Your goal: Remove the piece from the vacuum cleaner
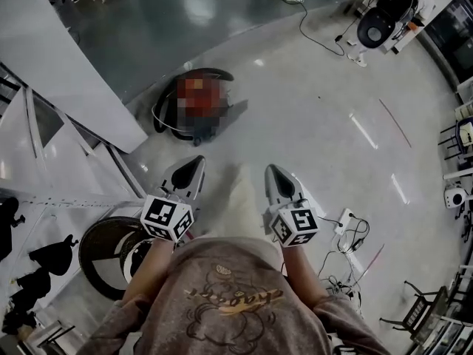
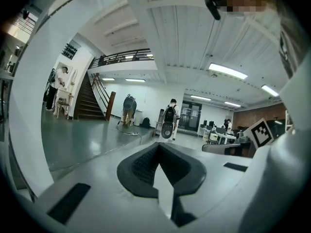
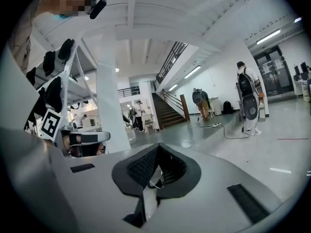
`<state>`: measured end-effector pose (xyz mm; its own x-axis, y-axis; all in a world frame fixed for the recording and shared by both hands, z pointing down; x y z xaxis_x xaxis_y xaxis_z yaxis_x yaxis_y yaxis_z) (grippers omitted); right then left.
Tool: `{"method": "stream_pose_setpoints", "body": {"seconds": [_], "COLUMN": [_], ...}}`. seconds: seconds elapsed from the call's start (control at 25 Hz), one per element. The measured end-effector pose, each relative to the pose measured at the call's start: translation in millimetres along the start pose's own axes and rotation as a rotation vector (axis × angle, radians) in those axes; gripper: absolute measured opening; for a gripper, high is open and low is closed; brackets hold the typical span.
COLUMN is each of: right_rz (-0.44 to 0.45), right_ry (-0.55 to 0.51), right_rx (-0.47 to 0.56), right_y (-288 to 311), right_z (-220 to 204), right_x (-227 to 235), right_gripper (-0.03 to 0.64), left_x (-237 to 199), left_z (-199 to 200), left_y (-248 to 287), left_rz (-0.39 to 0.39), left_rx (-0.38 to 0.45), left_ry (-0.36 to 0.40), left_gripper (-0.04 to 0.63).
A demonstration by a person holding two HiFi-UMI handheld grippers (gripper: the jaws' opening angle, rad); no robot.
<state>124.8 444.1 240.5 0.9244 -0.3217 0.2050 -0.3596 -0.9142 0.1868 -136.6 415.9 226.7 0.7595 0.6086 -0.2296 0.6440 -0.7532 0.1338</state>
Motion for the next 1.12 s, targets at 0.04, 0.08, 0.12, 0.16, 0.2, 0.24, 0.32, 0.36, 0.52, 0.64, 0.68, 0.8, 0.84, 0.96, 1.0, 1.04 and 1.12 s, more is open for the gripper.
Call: {"method": "stream_pose_setpoints", "body": {"seconds": [0.04,0.08,0.12,0.16,0.2,0.24,0.32,0.36,0.52,0.64,0.68,0.8,0.84,0.96,1.0,1.04,1.12], "right_rz": [0.006,0.011,0.014,0.017,0.02,0.025,0.041,0.052,0.099,0.127,0.137,0.177,0.193,0.23,0.24,0.249,0.268], "right_ry": [0.002,0.005,0.008,0.012,0.015,0.016,0.005,-0.005,-0.04,-0.052,-0.057,-0.064,-0.064,-0.067,-0.067,-0.068,-0.065], "right_rx": [0.0,-0.001,-0.004,-0.011,-0.02,-0.029,-0.044,-0.05,-0.071,-0.084,-0.086,-0.095,-0.101,-0.12,-0.125,-0.13,-0.138], "right_y": [9,19,29,40,51,63,88,101,149,183,193,218,225,246,253,260,272], "right_z": [2,4,7,10,13,17,31,38,63,76,81,92,94,100,101,102,102], "right_x": [6,13,21,29,37,45,61,69,99,125,132,150,155,167,169,170,169], "right_gripper": [-0.002,-0.002,-0.002,-0.002,-0.002,-0.002,-0.002,-0.002,-0.002,-0.002,-0.002,-0.002,-0.002,-0.002,-0.002,-0.002,-0.002], "left_x": [-4,-7,-11,-15,-19,-24,-34,-39,-59,-71,-75,-83,-86,-92,-95,-98,-106], "left_z": [1,3,5,8,11,15,25,31,49,57,60,66,68,73,75,76,78], "left_y": [10,22,34,46,59,71,98,111,159,192,201,224,231,248,251,254,255], "left_rz": [0.0,-0.001,-0.001,0.0,0.002,0.006,0.014,0.019,0.055,0.084,0.093,0.123,0.137,0.178,0.19,0.202,0.223], "left_rx": [-0.004,-0.008,-0.011,-0.014,-0.016,-0.017,-0.015,-0.014,-0.013,-0.015,-0.017,-0.023,-0.022,-0.018,-0.018,-0.017,-0.017], "left_ry": [-0.001,-0.001,-0.002,-0.003,-0.007,-0.012,-0.025,-0.027,-0.04,-0.053,-0.053,-0.057,-0.061,-0.071,-0.076,-0.084,-0.099], "left_gripper": [0.0,0.0,0.0,0.0,0.0,0.0,0.0,0.0,0.0,0.0,0.0,0.0,0.0,0.0,0.0,0.0,0.0]}}
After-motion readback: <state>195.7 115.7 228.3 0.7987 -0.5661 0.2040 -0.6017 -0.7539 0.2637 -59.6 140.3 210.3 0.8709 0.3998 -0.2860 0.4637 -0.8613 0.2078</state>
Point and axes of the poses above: the fingertips, and each gripper's own axes: y forward along the fingers, x to its right, z out of its top, the point moved 9 cm from there along -y, backward along the fingers, and after that the axes turned 2 degrees about -z, right-handed, at the moved point
